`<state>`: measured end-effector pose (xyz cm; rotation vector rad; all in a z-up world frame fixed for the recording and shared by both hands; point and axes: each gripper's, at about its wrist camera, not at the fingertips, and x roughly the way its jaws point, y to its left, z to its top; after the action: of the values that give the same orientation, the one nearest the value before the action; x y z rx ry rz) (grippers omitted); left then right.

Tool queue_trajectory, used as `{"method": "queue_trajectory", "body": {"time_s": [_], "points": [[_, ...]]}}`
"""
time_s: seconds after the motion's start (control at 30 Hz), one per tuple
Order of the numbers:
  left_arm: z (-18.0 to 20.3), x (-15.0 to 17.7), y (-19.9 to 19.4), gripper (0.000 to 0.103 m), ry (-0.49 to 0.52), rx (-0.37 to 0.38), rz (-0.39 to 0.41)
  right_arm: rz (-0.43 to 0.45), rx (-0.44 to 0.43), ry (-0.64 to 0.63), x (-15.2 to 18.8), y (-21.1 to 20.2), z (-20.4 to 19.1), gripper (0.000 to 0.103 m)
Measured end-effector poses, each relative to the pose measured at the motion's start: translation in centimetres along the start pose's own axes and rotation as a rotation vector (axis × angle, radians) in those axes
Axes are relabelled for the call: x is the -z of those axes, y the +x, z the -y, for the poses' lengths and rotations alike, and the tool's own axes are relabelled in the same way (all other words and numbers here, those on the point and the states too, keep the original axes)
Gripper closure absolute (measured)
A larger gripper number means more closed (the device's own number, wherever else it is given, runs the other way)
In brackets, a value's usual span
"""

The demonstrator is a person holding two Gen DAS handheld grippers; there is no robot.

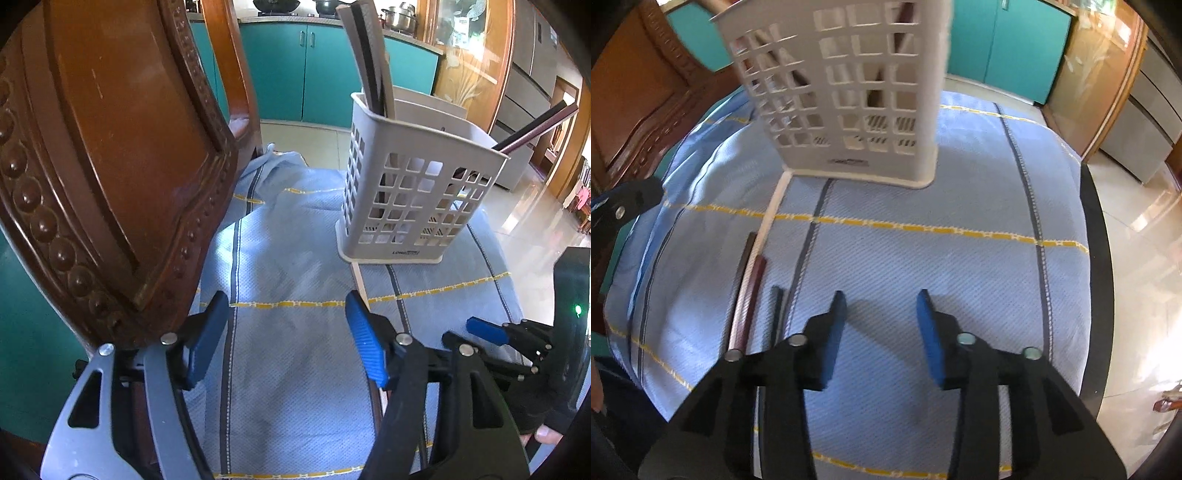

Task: Organize utensils
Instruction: 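Withdraw both tools from the holder back over the remaining chopsticks, then lower both open tools over the loose chopsticks in front of the holder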

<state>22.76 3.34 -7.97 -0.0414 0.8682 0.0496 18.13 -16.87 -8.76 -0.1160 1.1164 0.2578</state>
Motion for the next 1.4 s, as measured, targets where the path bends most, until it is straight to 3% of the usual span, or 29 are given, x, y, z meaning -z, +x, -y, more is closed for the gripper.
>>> {"method": "queue_trajectory", "body": {"time_s": [0.3, 0.5, 0.57, 0.63, 0.73, 0.83, 0.93, 1.07, 1.4], "points": [[-0.4, 0.5, 0.5, 0.034, 0.008, -0.015, -0.019, -0.042, -0.061, -0.124, 2.3, -1.3, -3.3, 0.047], [0.3, 1.0, 0.6, 0.033, 0.029, -0.015, -0.031, -0.031, -0.049, -0.187, 3.5, -1.7, -4.6, 0.047], [0.6, 1.0, 0.7, 0.033, 0.038, -0.012, -0.031, -0.03, -0.056, -0.177, 3.4, -1.7, -4.5, 0.054], [0.9, 1.0, 0.8, 0.033, 0.049, -0.01, -0.032, -0.043, -0.045, -0.164, 3.2, -1.3, -4.2, 0.076], [1.4, 1.2, 0.8, 0.032, 0.062, -0.008, -0.035, -0.027, -0.028, -0.159, 2.8, -1.1, -3.9, 0.087], [1.7, 1.4, 1.0, 0.032, 0.072, -0.007, -0.041, -0.02, -0.024, -0.152, 2.8, -1.1, -3.3, 0.091], [1.9, 1.7, 1.2, 0.031, 0.083, -0.008, -0.049, -0.004, 0.051, -0.162, 2.6, -0.9, -3.0, 0.094], [2.2, 2.2, 1.5, 0.031, 0.099, -0.007, -0.064, -0.007, 0.081, -0.119, 2.2, -0.9, -1.4, 0.095], [3.1, 2.8, 2.2, 0.03, 0.14, -0.008, -0.093, -0.022, 0.064, -0.03, 1.9, -0.9, 0.9, 0.094]]}}
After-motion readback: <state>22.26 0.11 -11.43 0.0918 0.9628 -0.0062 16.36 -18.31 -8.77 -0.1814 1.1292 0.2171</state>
